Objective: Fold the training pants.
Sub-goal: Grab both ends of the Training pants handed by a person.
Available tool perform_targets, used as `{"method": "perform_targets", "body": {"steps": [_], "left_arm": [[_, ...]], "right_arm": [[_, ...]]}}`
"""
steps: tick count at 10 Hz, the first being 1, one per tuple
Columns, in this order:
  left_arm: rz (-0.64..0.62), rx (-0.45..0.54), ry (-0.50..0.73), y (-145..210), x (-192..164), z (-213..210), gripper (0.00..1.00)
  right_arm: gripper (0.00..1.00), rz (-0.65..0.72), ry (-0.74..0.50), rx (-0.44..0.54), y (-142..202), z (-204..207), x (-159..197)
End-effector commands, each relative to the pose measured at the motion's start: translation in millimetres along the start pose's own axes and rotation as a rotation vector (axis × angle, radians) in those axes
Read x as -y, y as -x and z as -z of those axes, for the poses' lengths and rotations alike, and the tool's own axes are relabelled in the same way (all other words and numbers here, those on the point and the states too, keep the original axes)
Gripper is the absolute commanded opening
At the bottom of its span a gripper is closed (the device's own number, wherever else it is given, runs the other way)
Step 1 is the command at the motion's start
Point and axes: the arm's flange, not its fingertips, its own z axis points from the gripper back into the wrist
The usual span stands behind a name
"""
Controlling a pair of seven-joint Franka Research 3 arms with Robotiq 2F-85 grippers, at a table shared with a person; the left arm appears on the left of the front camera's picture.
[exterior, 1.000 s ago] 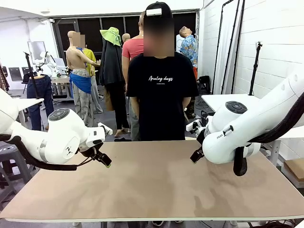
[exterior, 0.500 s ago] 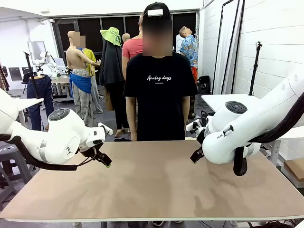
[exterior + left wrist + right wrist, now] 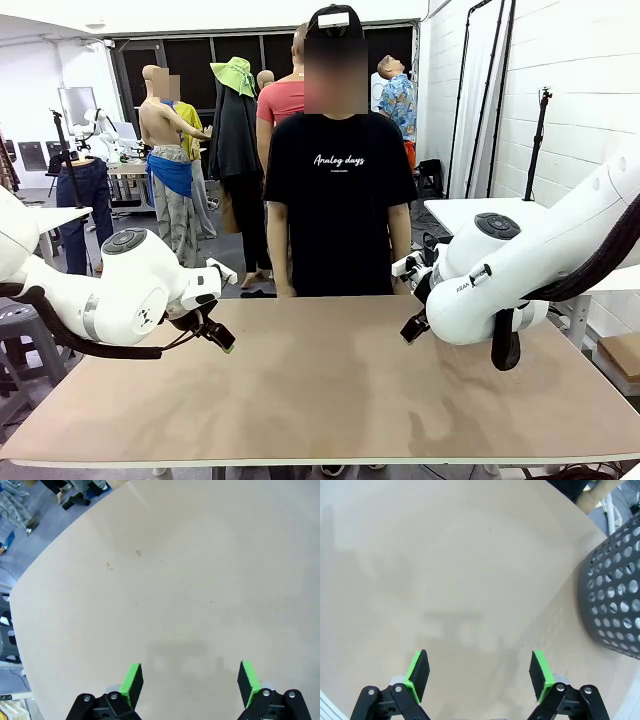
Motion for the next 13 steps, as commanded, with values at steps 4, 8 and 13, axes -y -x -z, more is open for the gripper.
{"method": "perform_targets", "body": {"steps": [4,8,13], "left_arm": [[0.016,0.004,-0.019,-2.2,0.0,-8.8,1.0],[-0.008,-0.023,-0.006,-16.1,6.7,-60.5,1.0],[0.012,-0.02,-0.019,-56.9,15.5,-140.8,1.0]], "right_arm": [[1.0,0.005,-0.014,-0.007,-4.7,-6.2,0.3],[1.0,0.005,-0.044,-0.003,-23.8,-58.3,3.1],[1.0,-0.057,-0.031,0.028,-46.4,-127.5,-1.6]]}}
